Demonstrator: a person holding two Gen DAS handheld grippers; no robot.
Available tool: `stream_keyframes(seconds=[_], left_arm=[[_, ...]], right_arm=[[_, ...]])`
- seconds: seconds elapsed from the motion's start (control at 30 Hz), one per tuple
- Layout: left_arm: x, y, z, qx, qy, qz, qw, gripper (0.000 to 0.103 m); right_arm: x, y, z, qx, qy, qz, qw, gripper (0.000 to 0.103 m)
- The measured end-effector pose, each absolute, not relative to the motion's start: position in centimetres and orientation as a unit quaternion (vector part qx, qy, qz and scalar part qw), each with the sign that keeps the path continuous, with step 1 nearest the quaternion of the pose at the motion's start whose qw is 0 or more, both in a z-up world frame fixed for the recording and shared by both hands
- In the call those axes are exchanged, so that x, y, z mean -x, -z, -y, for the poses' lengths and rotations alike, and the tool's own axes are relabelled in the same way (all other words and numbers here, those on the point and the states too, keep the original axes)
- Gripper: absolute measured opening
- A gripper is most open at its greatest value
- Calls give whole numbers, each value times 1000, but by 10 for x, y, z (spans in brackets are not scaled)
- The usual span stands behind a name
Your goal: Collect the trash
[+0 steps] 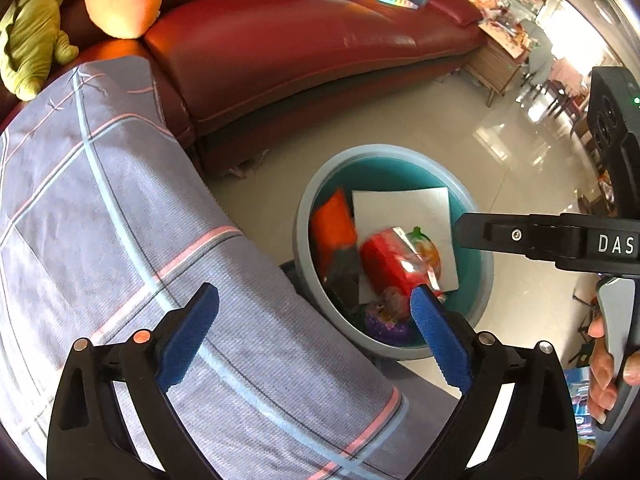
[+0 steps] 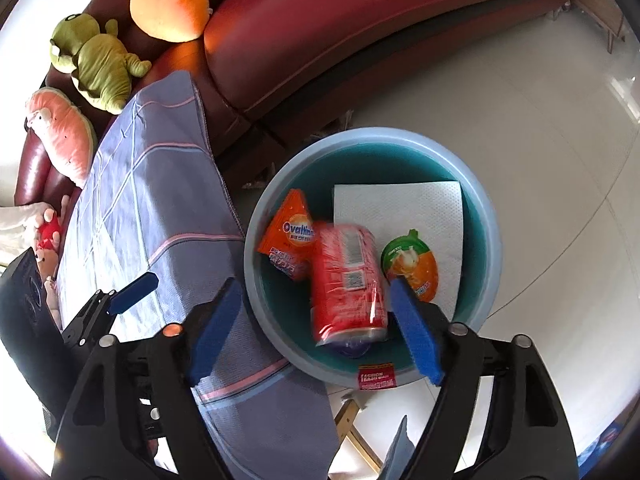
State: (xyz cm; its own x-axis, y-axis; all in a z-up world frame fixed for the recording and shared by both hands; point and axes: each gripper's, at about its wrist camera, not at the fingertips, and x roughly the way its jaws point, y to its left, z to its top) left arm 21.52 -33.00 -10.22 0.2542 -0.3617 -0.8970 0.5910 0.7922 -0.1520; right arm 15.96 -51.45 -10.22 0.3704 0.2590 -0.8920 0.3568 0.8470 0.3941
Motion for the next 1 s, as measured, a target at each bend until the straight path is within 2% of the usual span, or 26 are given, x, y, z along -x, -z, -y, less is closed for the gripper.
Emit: stream_keyframes(seconds=[0.1,0.3,0.4,0.5,0.77,1.0], left_arm=[[-214,102,326,-107,298,-530,787,97],[-204,100,321,-111,291,-528,790,97],[-194,95,319,-109,289,-525,793,97],[-184,87,316,-110,286,-521,797,97],[-153,68,300,-100,265,-519,807,99],[-126,57,285,-102,240,-517,815,99]], right_arm=[[-156,100,515,-275,34,-559,781,74],[-142,94,515,-271,42,-557,784,84],[-133,88,516,-266,42,-552,789,86],[-122,80,512,-241,41,-549,799,96],[-84,56,492,-157,62,-534,828,96],[-46,49,486,-154,60,-522,837,96]])
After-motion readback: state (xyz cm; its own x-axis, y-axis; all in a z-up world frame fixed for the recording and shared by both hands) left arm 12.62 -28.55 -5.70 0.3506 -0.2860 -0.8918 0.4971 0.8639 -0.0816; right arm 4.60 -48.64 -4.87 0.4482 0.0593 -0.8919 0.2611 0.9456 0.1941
